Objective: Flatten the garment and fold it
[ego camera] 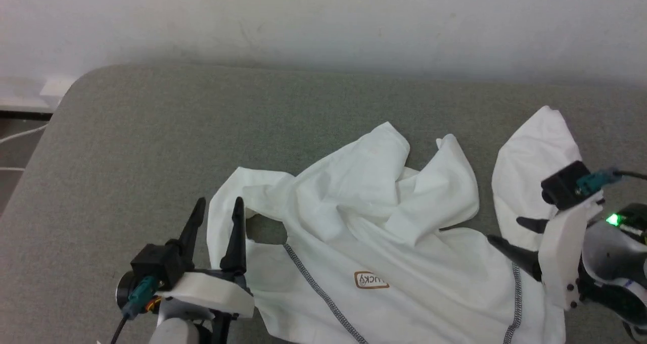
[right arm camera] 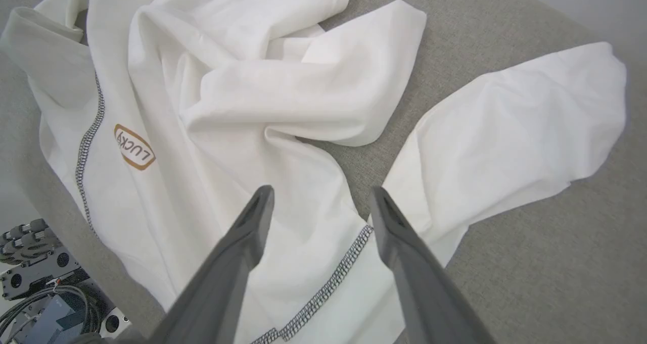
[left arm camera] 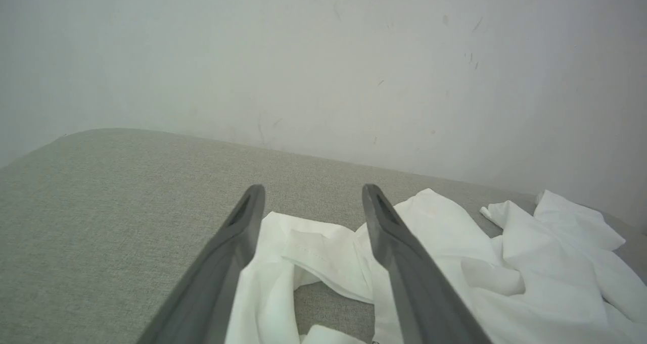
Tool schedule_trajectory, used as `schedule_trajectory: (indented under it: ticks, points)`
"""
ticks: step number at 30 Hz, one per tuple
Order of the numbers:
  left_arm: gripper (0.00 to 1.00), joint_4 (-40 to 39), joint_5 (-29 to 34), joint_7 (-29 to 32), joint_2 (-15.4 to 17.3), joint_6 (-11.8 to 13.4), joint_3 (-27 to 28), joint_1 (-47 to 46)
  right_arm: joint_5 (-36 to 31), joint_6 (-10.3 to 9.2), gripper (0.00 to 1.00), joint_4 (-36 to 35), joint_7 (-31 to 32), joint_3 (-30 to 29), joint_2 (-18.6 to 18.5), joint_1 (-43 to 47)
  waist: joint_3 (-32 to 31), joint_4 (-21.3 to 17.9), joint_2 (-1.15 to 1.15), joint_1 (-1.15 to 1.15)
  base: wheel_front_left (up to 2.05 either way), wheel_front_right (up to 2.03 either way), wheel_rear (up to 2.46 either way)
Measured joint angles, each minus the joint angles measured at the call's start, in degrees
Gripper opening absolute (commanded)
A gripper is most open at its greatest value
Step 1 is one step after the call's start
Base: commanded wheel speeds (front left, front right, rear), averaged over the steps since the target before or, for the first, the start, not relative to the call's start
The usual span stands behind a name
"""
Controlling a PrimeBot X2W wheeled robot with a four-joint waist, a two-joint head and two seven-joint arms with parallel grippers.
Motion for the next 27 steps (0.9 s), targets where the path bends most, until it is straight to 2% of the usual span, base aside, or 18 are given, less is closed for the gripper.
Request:
schedule_trajectory:
  ticks: [3,7,11,15,16,17,20,24,27]
  points:
    - [1.00,-0.1,-0.6,0.0,0.0,0.0,-1.7,-1.4,-3.0,0.00,1.00,2.9,3.5,-1.8,3.8,-3.5,1.3,1.6,0.00,0.00,0.00,0.00,0.00]
    - [1.00,-0.2,-1.1,0.0,0.0,0.1,-2.9,-2.5,-9.4,0.00,1.00,11.4,4.4,-3.0,8.9,-9.5,3.3,3.8,0.00,0.01,0.00,0.00,0.00]
    - [1.00,-0.2,-2.0,0.0,0.0,0.1,-4.7,-3.9,-14.7,0.00,1.00,21.3,3.3,-3.3,11.7,-13.3,5.1,6.4,0.00,0.01,0.00,0.00,0.00]
    - [1.00,-0.2,-2.9,0.0,0.0,0.6,-5.9,-4.4,-18.2,0.00,1.00,29.3,1.3,-2.4,12.5,-15.0,6.7,8.9,0.00,0.00,0.00,0.00,0.00]
    - [1.00,-0.2,-2.9,0.0,0.0,0.6,-6.0,-4.4,-18.4,0.00,0.24,30.3,0.9,-2.2,12.4,-15.6,7.1,9.5,0.00,0.00,0.00,0.00,0.00]
    - [1.00,-0.2,-3.0,0.0,0.0,0.6,-6.2,-4.5,-18.7,0.01,0.00,31.3,0.5,-1.8,12.2,-16.4,7.4,10.0,0.00,-0.01,0.00,0.00,0.00]
    - [1.00,-0.1,-3.0,0.0,0.0,0.7,-6.3,-4.5,-22.2,0.05,0.00,33.8,-3.4,-0.9,11.1,-19.1,8.3,11.1,0.00,0.00,0.00,0.00,0.00]
    - [1.00,0.1,-3.0,0.0,0.0,1.1,-6.1,-4.5,-29.2,0.02,0.00,39.0,-12.4,-3.9,9.8,-22.8,9.0,11.5,0.00,0.01,0.00,0.00,0.00]
    - [1.00,0.2,-2.9,0.0,0.0,1.1,-6.0,-4.7,-31.2,0.01,0.00,42.5,-17.1,-4.6,11.1,-24.9,8.8,10.9,0.00,0.00,0.00,0.00,0.00]
